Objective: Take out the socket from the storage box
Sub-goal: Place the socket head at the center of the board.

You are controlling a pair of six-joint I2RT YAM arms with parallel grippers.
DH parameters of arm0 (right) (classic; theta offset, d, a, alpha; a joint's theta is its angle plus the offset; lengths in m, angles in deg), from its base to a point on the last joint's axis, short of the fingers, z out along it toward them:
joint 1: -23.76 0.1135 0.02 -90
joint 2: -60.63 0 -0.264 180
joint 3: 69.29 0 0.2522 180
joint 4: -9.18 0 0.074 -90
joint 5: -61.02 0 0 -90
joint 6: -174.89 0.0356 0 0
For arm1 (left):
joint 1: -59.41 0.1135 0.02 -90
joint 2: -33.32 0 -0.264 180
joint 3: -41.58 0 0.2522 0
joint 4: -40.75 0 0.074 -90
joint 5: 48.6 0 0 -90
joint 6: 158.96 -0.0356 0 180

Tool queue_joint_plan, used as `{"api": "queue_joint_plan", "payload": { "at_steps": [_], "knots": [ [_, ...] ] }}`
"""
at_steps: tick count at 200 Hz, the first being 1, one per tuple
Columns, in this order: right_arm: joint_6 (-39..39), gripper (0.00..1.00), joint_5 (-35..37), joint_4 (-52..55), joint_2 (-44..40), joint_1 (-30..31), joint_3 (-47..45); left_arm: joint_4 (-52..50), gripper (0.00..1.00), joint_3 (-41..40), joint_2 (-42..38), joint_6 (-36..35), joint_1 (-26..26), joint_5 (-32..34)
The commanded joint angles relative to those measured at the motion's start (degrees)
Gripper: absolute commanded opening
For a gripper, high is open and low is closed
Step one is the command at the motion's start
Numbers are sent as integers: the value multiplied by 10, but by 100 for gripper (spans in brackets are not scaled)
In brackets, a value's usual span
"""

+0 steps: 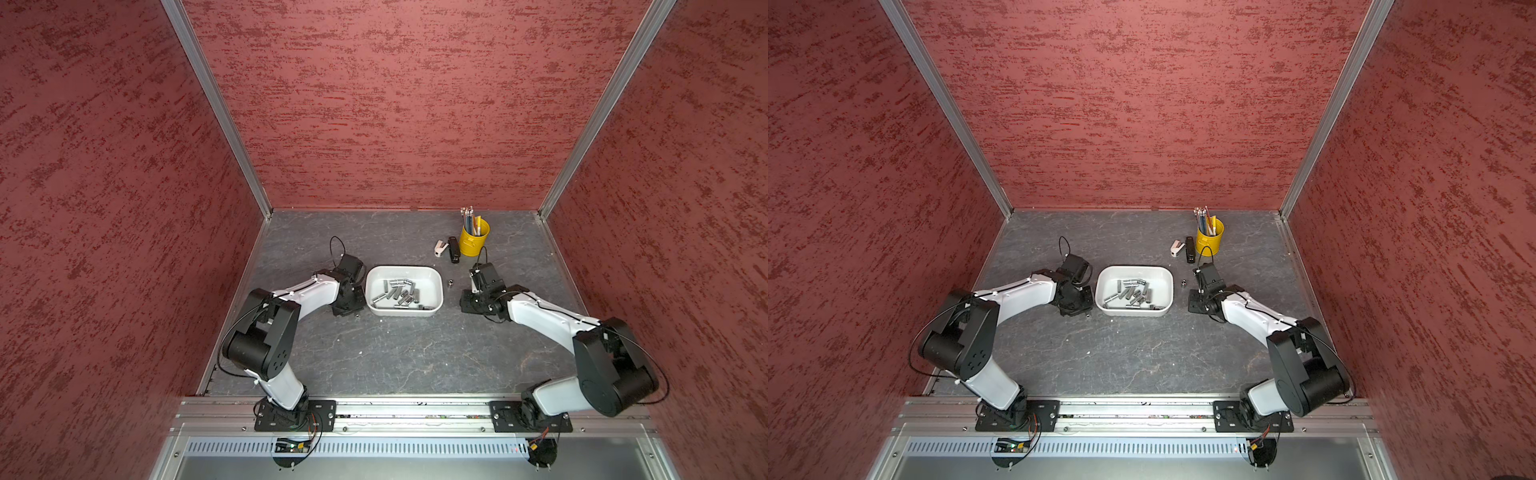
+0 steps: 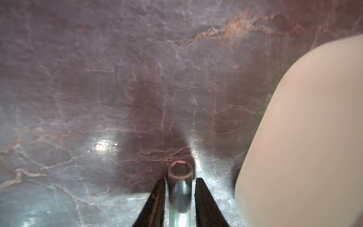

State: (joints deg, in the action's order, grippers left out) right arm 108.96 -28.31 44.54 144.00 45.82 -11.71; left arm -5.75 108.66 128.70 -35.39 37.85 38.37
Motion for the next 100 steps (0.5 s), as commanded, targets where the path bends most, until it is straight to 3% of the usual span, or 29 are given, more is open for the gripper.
{"api": "queue_joint_plan", "payload": {
  "at_steps": [1,100],
  "knots": [
    [5,45,8,-11,-2,0,3,-3,38,2,10,0,-1,7],
    [1,45,7,-6,-2,0,8,-16,44,9,-18,-8,-1,4]
  ]
}}
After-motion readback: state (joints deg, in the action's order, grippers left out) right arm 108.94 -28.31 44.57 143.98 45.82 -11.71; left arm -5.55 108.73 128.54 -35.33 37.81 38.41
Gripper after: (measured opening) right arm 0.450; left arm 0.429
